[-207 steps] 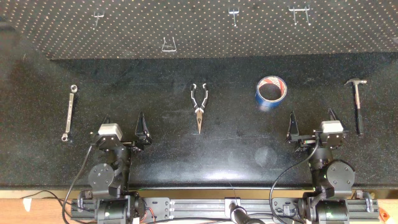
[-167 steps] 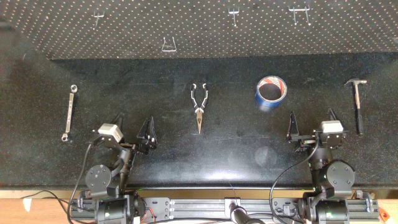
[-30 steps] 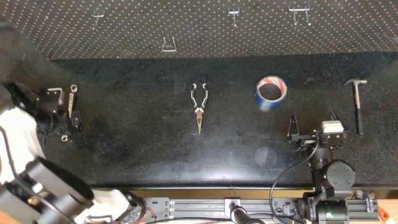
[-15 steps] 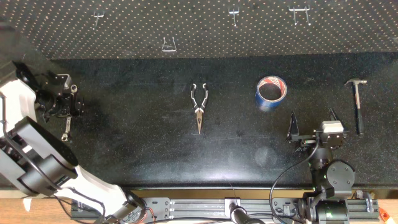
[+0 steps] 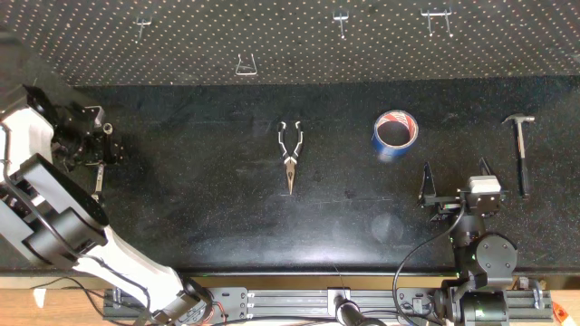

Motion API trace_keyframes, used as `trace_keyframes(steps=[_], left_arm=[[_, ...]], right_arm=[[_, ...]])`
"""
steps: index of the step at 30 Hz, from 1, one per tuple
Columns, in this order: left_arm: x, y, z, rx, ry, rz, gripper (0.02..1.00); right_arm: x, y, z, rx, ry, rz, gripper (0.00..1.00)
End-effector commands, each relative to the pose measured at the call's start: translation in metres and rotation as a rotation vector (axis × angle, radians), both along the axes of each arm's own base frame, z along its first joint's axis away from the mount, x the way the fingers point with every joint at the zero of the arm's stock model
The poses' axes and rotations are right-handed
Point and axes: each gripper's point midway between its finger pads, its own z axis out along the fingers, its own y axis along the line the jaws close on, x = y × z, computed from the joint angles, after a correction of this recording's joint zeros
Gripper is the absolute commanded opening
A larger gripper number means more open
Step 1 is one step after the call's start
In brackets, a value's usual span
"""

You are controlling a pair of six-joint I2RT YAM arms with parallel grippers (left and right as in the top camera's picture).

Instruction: Place Tools Onto Pegboard

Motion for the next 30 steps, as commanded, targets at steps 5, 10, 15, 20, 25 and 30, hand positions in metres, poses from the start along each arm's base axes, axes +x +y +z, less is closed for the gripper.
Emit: trace_keyframes(steps=[5,10,15,20,25,30], left_arm=[[-0.003,0.011,-0.005,0.053,0.044,-0.036,0.996],[-0.003,0.013,-0.006,0.065,0.047,-0.046,0.996],[-0.004,0.013,-0.013,0.066,0.069,-0.078,0.998],[0.002,0.007,-0.014,0.070,0.065,-0.100,0.996],[0.002,0.005,-0.018,0.062,0.074,-0.102,0.996],[0.003,0.004,-0.018,0.051,0.065,-0.090,0.915]], right_arm=[[0.000,0.000,0.000,-0.011,-0.004,-0.003,0.996],[0.000,0.000,0.000,-0.011,-0.004,-0.003,0.996],[0.000,0.000,0.000,-0.011,-0.004,-0.003,0.996],[0.000,0.000,0.000,-0.011,-0.004,-0.003,0.996],[0.000,0.000,0.000,-0.011,-0.004,-0.003,0.996],[0.000,0.000,0.000,-0.011,-0.004,-0.003,0.996]])
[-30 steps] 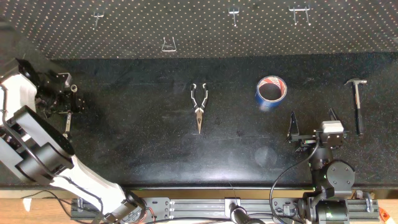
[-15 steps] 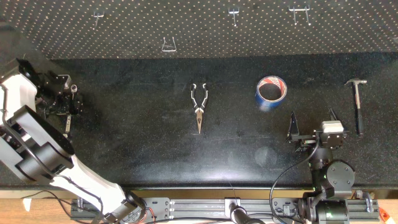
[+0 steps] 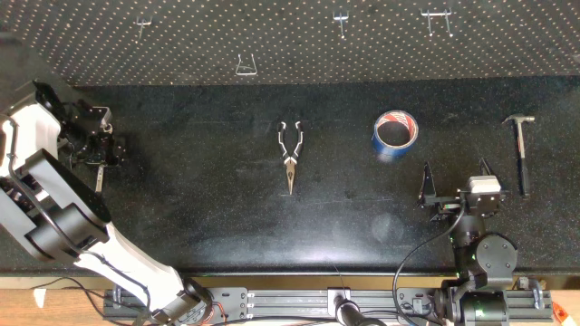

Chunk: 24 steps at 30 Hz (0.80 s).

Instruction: Place Tools Onto Pegboard

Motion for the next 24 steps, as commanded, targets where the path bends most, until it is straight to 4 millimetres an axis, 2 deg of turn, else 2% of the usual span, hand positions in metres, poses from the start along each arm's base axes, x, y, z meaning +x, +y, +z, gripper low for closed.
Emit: trace_keyframes(steps=[1,2,3,4,7,8,11,14,16,24], left_arm=[[0.002,0.000,-0.012,-0.018,0.015,0.000,0.844],[0.002,0.000,-0.012,-0.020,0.012,0.011,0.770],[0.003,-0.001,-0.012,-0.023,0.009,0.024,0.625],[0.003,-0.002,-0.012,-0.030,0.006,0.026,0.553],[0.004,-0.002,-0.012,-0.038,-0.004,0.071,0.481],[0.005,-0.003,-0.012,-0.054,-0.014,0.083,0.397],[0.004,-0.001,-0.011,-0.077,-0.030,0.112,0.347],[0.001,0.003,-0.011,-0.073,-0.028,0.123,0.191],[-0.001,0.005,-0.011,-0.072,-0.027,0.130,0.152],[-0.005,0.009,-0.012,-0.048,-0.010,0.120,0.130]], right_arm=[[0.000,0.000,0.000,-0.011,-0.004,-0.003,0.996],[0.000,0.000,0.000,-0.011,-0.004,-0.003,0.996],[0.000,0.000,0.000,-0.011,-0.004,-0.003,0.996],[0.000,0.000,0.000,-0.012,-0.004,-0.003,0.996],[0.000,0.000,0.000,-0.011,-0.004,-0.003,0.996],[0.000,0.000,0.000,-0.011,-0.004,-0.003,0.996],[0.000,0.000,0.000,-0.011,-0.004,-0.003,0.996],[0.000,0.000,0.000,-0.012,-0.004,-0.003,0.996],[0.000,0.000,0.000,-0.012,-0.004,-0.003,0.996],[0.000,0.000,0.000,-0.011,-0.004,-0.003,0.996]])
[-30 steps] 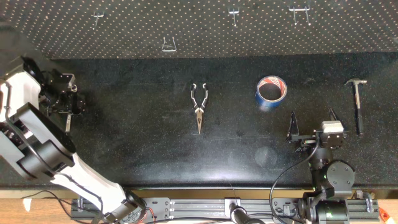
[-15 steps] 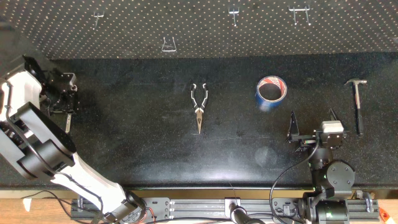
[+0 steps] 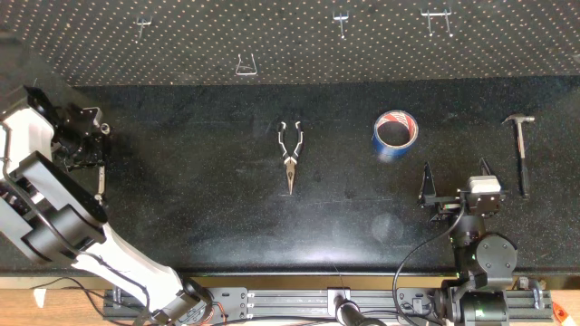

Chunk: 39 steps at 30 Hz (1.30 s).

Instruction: Place Tools Onto Pegboard

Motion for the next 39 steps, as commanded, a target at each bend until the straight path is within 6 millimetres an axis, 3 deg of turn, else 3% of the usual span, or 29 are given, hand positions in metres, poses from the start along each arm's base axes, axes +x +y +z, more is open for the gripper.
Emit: trace_keyframes(steps=[1,5,8,11,15,20,23,26,29,31,34,39], left_arm=[[-0.003,0.003,-0.011,-0.011,0.026,0.003,0.130],[-0.003,0.003,-0.011,-0.011,0.025,0.002,0.132],[-0.003,0.003,-0.011,-0.011,0.025,0.001,0.029],[-0.002,-0.002,-0.006,-0.014,0.025,-0.006,0.029],[0.005,-0.010,0.018,0.010,-0.009,-0.005,0.029],[0.007,-0.024,0.066,0.029,-0.094,0.067,0.029],[-0.002,-0.037,0.090,0.030,-0.161,0.077,0.029],[-0.023,-0.062,0.112,0.066,-0.261,0.061,0.029],[-0.043,-0.079,0.112,0.130,-0.363,0.049,0.031],[-0.047,-0.083,0.108,0.181,-0.455,0.044,0.031],[-0.033,-0.092,0.113,0.161,-0.623,0.078,0.029],[0.014,-0.094,0.160,0.115,-0.917,0.166,0.029]], right_arm=[[0.000,0.000,0.000,-0.012,-0.004,-0.003,0.996],[0.000,0.000,0.000,-0.012,-0.004,-0.003,0.996],[0.000,0.000,0.000,-0.011,-0.004,-0.003,0.996],[0.000,0.000,0.000,-0.011,-0.004,-0.003,0.996],[0.000,0.000,0.000,-0.011,-0.004,-0.003,0.996],[0.000,0.000,0.000,-0.012,-0.004,-0.003,0.996],[0.000,0.000,0.000,-0.011,-0.004,-0.003,0.996],[0.000,0.000,0.000,-0.011,-0.004,-0.003,0.996],[0.000,0.000,0.000,-0.011,-0.004,-0.003,0.996],[0.000,0.000,0.000,-0.012,-0.004,-0.003,0.996],[0.000,0.000,0.000,-0.011,-0.004,-0.003,0.996],[0.000,0.000,0.000,-0.011,-0.004,-0.003,0.996]])
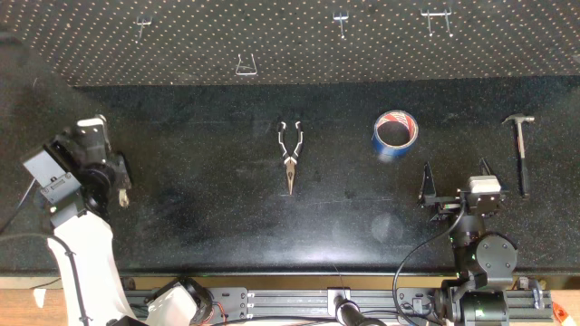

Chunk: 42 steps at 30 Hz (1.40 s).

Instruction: Place Tools Onto Pegboard

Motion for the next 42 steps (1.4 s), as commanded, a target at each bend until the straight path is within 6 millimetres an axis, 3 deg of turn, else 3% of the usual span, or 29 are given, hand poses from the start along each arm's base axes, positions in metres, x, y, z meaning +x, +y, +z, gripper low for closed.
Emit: trace_keyframes(steps=[1,5,9,14,42], left_arm=[[0.045,-0.018,0.052,-0.062,-0.280,-0.008,0.029],[0.071,-0.051,0.060,0.080,-0.280,-0.053,0.029],[0.089,-0.112,0.069,0.078,-0.326,-0.212,0.029],[0.097,-0.111,0.082,0.088,-0.384,-0.210,0.029],[0.122,-0.089,0.092,0.035,-0.412,-0.058,0.029]], right_arm=[[0.000,0.000,0.000,-0.012,-0.004,-0.002,0.996],[0.000,0.000,0.000,-0.012,-0.004,-0.002,0.996],[0.000,0.000,0.000,-0.012,-0.004,-0.002,0.996],[0.000,0.000,0.000,-0.011,-0.004,-0.002,0.996],[0.000,0.000,0.000,-0.011,-0.004,-0.002,0.996]])
